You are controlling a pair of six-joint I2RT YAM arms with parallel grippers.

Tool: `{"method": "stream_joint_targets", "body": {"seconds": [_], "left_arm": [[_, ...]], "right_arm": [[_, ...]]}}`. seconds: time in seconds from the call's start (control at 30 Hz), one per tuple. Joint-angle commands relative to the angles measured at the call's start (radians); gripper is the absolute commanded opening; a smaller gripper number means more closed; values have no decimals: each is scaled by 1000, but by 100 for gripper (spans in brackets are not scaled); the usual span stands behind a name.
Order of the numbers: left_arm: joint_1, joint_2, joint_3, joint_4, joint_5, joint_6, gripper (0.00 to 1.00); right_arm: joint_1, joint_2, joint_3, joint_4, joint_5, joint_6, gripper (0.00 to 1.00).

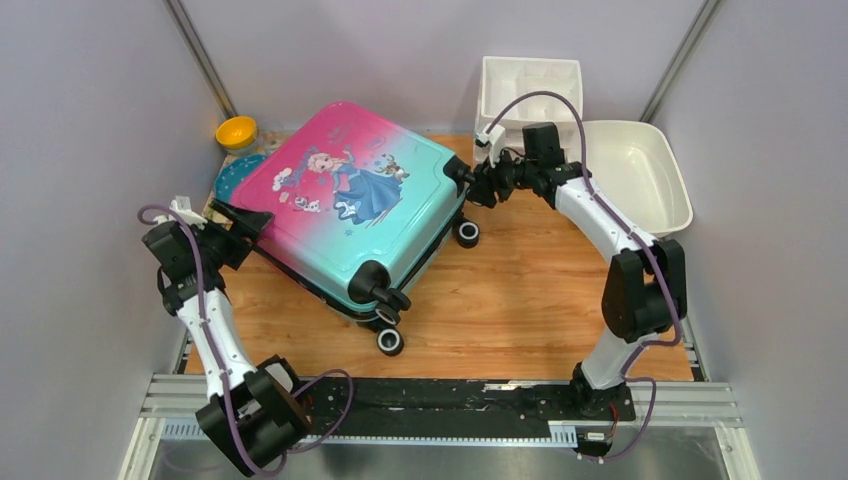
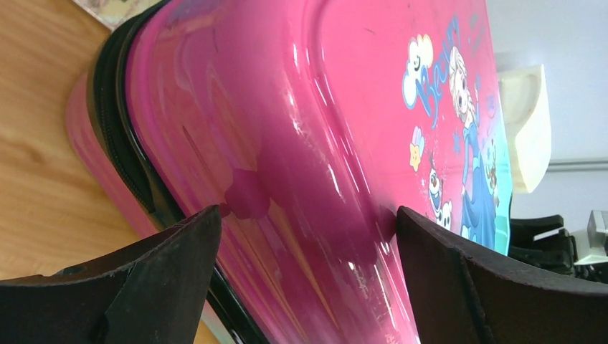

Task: Open, take out, and arrange the luggage

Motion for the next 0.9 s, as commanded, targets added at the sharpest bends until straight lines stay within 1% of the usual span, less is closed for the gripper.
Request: {"method": "stream_joint_targets", "body": {"seconds": [0.0,0.03,0.07,0.1,0.2,0.27,0.3,0.37,0.43,0.47,0.63,0.67,0.7,0.73,0.77,0.83,0.87], "left_arm": [[-43,88,38,156,23,-1,98],[-60,94,38,168,14,-1,98],[-95,100,33,194,-6,-1,98],[-109,115,33,203,-17,-6,98],[-146,151,33,237,-55,-26,98],[-148,172,35,278,-66,-41,98],[-146,207,44,288,-60,-38,98],[-148,255,108,279,-28,-6,97],[-148,322,174,263,-2,12,93],[-148,338,190,260,21,14,93],[-154,390,240,265,51,28,91],[-152,395,246,260,52,32,91],[-152,395,256,254,48,38,91],[-152,392,263,242,48,57,92],[-152,382,266,236,46,65,93],[-151,349,274,202,31,89,95],[-142,336,280,188,13,92,96]], "right_arm": [[-2,-139,-131,80,56,180,0],[0,-173,-163,108,81,212,0],[1,-190,-189,137,137,280,0],[3,-204,-239,195,171,309,0],[9,-239,-287,278,286,410,0],[15,-248,-290,292,319,472,0],[20,-253,-290,276,319,498,0],[47,-276,-304,251,296,506,0],[76,-314,-356,245,313,498,0],[96,-328,-372,251,331,492,0],[127,-388,-424,246,371,516,0],[132,-395,-436,245,388,524,2],[133,-403,-441,240,398,532,14],[132,-420,-444,236,414,532,31],[132,-431,-444,228,452,526,58],[126,-476,-444,208,489,506,78],[107,-498,-444,203,500,489,85]]}}
